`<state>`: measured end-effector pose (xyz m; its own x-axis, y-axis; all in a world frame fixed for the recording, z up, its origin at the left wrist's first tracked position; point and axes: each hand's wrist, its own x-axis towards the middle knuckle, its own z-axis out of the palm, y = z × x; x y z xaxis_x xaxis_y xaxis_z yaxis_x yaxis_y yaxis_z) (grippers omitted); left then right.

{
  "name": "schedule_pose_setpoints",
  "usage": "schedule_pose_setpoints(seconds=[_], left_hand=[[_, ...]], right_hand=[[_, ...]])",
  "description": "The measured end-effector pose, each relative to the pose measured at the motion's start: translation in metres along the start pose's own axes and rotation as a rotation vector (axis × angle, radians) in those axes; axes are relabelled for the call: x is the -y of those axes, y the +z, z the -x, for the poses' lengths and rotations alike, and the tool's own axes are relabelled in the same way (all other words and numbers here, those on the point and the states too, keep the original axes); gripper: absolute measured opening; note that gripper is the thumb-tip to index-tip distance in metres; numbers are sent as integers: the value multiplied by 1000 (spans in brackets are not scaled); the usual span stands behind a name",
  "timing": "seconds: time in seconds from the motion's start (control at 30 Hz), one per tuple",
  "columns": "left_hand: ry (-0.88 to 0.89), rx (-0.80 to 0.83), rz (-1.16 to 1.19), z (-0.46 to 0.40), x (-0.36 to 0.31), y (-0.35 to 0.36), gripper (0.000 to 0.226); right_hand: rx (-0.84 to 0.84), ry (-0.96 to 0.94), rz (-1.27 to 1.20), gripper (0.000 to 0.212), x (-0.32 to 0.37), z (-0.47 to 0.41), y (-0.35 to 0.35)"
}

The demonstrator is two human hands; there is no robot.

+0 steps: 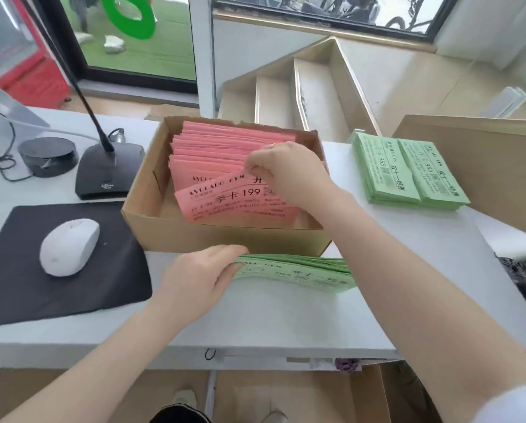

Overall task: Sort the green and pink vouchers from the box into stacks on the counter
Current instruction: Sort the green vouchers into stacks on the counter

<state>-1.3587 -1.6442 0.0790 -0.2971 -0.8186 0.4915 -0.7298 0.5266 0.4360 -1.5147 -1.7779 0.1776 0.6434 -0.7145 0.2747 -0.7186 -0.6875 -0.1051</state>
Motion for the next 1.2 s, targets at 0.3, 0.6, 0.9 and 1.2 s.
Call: schedule_pose_setpoints(seconds=[0.3,0.6,0.9,1.2], left_hand=[[36,13,73,-4,31,-13,22],[212,59,155,-20,0,24,17],[-52,41,409,-42,-51,67,19],[-629,34,1022,-36,-76,103,28]], right_hand=[[129,115,-13,25,5,-11,25],[10,-73,-33,37,16,124,-20],[368,683,-16,9,-60,231,-33],[-171,891,-1225,26,-73,273,10]])
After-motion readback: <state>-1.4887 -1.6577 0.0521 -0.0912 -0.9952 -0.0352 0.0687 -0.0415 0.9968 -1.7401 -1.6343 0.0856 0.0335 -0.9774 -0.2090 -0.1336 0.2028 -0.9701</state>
